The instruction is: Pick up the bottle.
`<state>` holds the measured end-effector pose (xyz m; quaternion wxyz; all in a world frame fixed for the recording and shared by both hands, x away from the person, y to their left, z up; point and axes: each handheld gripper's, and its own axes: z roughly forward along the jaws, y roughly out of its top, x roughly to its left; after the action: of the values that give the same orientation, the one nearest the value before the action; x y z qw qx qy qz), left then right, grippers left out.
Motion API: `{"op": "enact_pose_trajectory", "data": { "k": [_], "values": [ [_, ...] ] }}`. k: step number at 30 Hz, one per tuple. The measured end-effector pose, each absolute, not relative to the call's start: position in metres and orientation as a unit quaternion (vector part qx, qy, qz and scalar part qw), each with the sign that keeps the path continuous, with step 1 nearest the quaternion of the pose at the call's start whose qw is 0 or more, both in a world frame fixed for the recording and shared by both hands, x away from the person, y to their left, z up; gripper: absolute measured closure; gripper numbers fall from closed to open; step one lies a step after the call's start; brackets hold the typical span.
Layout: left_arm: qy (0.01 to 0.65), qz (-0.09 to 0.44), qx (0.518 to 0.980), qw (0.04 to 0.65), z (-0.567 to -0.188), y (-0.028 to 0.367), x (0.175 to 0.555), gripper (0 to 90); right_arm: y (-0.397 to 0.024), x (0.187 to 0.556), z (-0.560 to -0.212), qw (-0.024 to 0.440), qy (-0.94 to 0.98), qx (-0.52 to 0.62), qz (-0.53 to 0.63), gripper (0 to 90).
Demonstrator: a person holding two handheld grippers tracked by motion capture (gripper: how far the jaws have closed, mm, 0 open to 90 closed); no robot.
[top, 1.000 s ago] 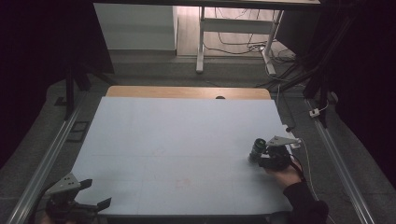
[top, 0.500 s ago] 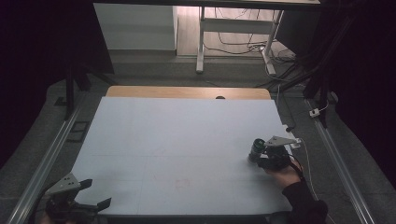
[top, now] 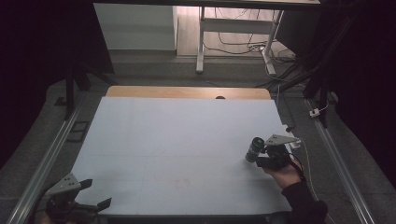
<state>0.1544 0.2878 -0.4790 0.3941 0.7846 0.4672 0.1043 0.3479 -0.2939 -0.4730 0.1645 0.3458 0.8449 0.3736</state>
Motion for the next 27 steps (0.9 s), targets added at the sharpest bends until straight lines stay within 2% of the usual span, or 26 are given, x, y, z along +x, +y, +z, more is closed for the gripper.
{"op": "enact_pose_trajectory", "data": {
  "k": [27],
  "values": [
    [0.456, 0.1, 0.79, 0.397, -0.479, 0.287, 0.155, 0.4, -0.231, 0.338, -0.438, 0.132, 0.869, 0.269, 0.393, 53.2]
  ]
}}
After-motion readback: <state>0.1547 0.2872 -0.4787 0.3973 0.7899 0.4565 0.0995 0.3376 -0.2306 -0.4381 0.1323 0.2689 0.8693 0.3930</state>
